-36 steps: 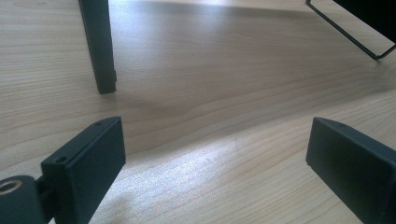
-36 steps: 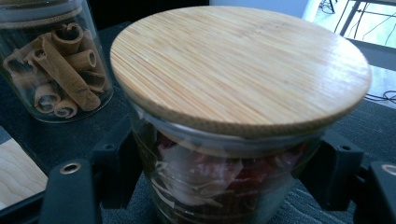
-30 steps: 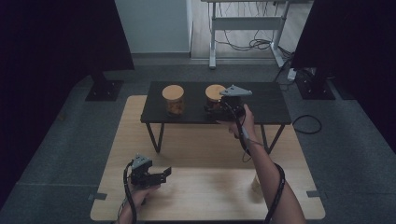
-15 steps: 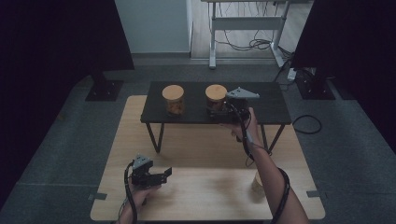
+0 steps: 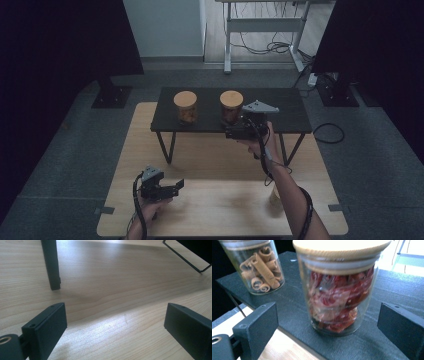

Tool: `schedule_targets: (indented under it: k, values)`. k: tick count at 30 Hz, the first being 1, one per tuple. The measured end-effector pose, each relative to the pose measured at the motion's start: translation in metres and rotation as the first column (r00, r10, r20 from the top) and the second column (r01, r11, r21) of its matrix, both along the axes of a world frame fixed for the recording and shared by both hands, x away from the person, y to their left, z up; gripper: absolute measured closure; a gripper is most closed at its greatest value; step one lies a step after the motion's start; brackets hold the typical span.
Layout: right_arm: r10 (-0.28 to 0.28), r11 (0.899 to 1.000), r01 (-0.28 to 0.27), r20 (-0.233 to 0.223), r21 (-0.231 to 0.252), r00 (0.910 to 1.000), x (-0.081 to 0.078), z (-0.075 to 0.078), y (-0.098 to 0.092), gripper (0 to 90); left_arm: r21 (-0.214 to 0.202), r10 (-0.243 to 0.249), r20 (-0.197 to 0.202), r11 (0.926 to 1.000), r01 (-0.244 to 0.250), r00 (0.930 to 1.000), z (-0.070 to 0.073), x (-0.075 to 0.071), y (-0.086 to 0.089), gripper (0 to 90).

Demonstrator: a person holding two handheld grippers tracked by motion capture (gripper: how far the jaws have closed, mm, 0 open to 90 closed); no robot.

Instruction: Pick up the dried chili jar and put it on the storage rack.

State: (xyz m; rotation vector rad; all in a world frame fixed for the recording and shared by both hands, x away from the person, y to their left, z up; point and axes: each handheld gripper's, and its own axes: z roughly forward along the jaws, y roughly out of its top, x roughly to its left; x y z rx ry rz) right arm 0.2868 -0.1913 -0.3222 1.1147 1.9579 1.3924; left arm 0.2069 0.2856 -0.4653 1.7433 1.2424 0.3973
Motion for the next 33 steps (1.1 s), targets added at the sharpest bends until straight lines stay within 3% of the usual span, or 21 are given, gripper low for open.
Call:
schedule_targets:
  k: [10,18,33]
  values:
    - [0.036,0.999,-0.036,0.012,-0.007,0.9993,-0.021,-0.01,-0.002,3.1,-0.013,0.005,0.027,0.9999,-0.005,0.9996,0.002,-0.005,-0.001,4.4]
    - [0.045,0.999,-0.045,0.024,0.001,0.9987,-0.04,-0.02,-0.007,3.9,-0.012,-0.002,0.024,0.9999,0.002,0.9997,0.002,-0.005,-0.002,4.4]
    - [0.059,0.997,-0.062,0.047,0.052,0.9971,-0.09,-0.059,-0.027,3.9,-0.011,0.001,0.027,0.9999,0.0,0.9996,0.003,-0.007,-0.001,4.4]
